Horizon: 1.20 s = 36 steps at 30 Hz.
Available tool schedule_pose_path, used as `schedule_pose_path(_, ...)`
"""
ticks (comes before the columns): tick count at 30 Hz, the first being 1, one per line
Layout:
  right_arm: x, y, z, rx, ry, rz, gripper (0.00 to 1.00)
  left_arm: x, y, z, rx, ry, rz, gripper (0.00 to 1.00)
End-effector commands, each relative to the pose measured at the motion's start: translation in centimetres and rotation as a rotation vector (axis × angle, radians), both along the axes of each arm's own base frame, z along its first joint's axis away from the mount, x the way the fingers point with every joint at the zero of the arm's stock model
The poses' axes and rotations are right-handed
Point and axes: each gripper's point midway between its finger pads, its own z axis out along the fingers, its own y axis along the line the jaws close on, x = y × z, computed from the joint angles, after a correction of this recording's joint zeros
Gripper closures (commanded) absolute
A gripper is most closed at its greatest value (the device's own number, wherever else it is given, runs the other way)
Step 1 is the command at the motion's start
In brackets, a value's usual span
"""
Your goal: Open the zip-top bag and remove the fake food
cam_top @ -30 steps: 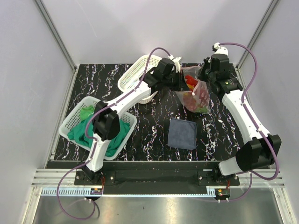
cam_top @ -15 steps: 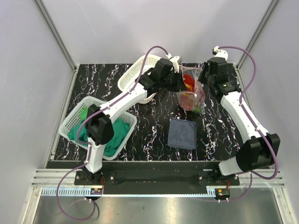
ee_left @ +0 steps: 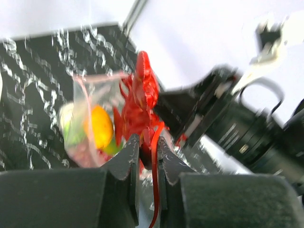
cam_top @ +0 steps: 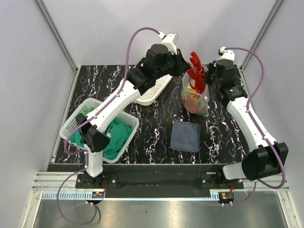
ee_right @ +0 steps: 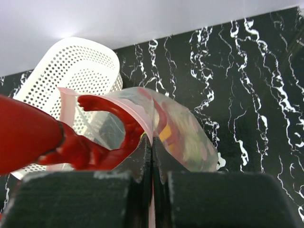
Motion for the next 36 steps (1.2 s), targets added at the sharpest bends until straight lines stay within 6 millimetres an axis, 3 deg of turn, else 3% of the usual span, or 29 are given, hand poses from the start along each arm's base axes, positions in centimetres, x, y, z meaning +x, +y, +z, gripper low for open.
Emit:
schedule_pose_path(1,-0.4,-0.4,2.5,-0.008,-0.08,-0.012,1.0,-0.3,1.2,8.8,-0.206,-0.123,0.052,1.0)
schedule_pose_path(4,-0.4,-0.6,1.6,-0.023,-0.061,-0.014,1.0,-1.0,2.1,9.7,-0.213,-0.166,0.055,1.0)
schedule_pose_path(6,-0.5,-0.9,1.4,-0.029,-0.058,-0.029,1.0,-0.9,2.6,9.3,-0.205,-0.175,0.069,1.0)
schedule_pose_path(8,-0.6,-1.3,0.5,-0.023,-0.042,-0.058,1.0,-1.3,3.4,10.6,-0.256,-0.189,0.076,1.0)
schedule_pose_path(9,-0.5,-1.3,-0.2,-0.024,-0.027,-0.06,1.0,-1.1,3.5,9.4,-0.251,-0.168,0.077,1.0)
schedule_pose_path(11,-0.5,-1.8,-1.3,-0.037,0.002,-0.087,1.0,-1.6,4.4,10.3,-0.261,-0.18,0.083,1.0)
schedule_pose_path(14,-0.8,-2.2,-1.0,-0.037,-0.007,-0.108,1.0,-2.2,5.9,10.1,-0.237,-0.2,0.112,1.0)
schedule_pose_path(15,-0.8,-2.2,-0.7,-0.037,-0.013,-0.107,1.0,-1.8,6.2,8.2,-0.206,-0.183,0.138,1.0)
schedule_pose_path(21,-0.5,-2.3,0.8,-0.054,-0.038,-0.108,1.0,-3.1,9.3,10.6,-0.265,-0.26,0.153,1.0)
schedule_pose_path(24,-0.4,-3.1,0.9,-0.097,-0.035,-0.132,1.0,-5.2,8.3,12.2,-0.329,-0.266,0.005,1.0)
schedule_pose_path(25,-0.3,-3.4,0.9,-0.113,-0.034,-0.147,1.0,-6.4,8.1,14.2,-0.359,-0.29,-0.051,1.0)
schedule_pose_path(28,-0.1,-3.9,0.2,-0.153,-0.016,-0.162,1.0,-7.5,8.5,15.1,-0.392,-0.282,-0.08,1.0)
schedule_pose_path(33,0.1,-2.5,0.3,-0.1,-0.016,-0.105,1.0,-8.3,10.4,17.4,-0.456,-0.33,-0.03,1.0)
schedule_pose_path(35,-0.1,-0.6,0.8,-0.025,-0.024,-0.021,1.0,-7.8,10.3,17.8,-0.457,-0.327,-0.016,1.0)
schedule_pose_path(36,-0.6,0.6,1.4,0.019,-0.029,0.035,1.0,-7.0,9.7,16.9,-0.453,-0.297,-0.006,1.0)
